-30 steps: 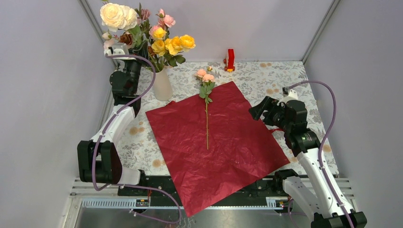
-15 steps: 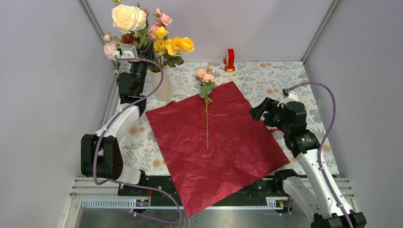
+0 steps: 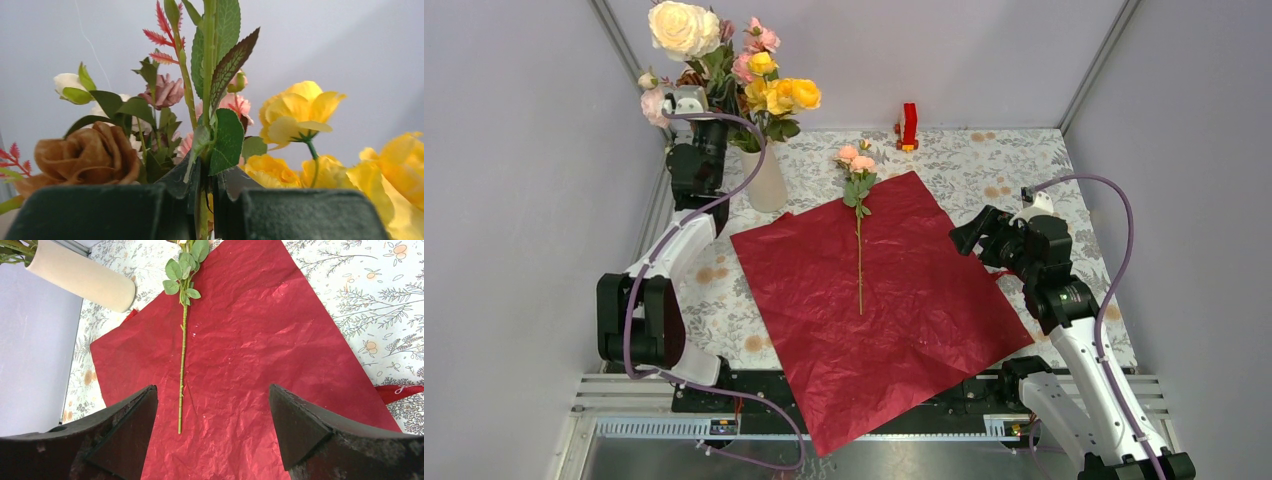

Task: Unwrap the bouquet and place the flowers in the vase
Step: Insert the fake flower into the vase.

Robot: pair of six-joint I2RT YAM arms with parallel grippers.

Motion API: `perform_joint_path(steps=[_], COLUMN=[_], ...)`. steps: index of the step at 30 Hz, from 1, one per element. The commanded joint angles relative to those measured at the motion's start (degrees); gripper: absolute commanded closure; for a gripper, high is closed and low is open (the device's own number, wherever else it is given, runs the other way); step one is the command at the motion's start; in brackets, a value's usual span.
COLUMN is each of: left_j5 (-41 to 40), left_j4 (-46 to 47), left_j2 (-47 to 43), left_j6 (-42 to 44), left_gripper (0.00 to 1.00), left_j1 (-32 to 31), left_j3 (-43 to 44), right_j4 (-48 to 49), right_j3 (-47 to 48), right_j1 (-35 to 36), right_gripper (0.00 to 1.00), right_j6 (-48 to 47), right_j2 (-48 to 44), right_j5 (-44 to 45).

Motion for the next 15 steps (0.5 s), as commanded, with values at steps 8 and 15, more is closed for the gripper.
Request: perform_joint_path(steps=[8,15], left_j5=[3.4,4.6], left_j4=[-6.8,-5.4], left_j2=[0.9,2.1], left_j6=[-0.6,-3.4], left_gripper=[1.00,1.00], left_j1=[2.1,2.1], left_j3=[2.2,-1.4], right_j4=[2.7,3.2], right_j3=[0.8,0.4], right_j1=[-0.4,-0.4], right_gripper=[0.13,0.13], right_j6=[0.1,0.4], right_j2=[1.3,1.4], right_j5=[-0.2,-0.7])
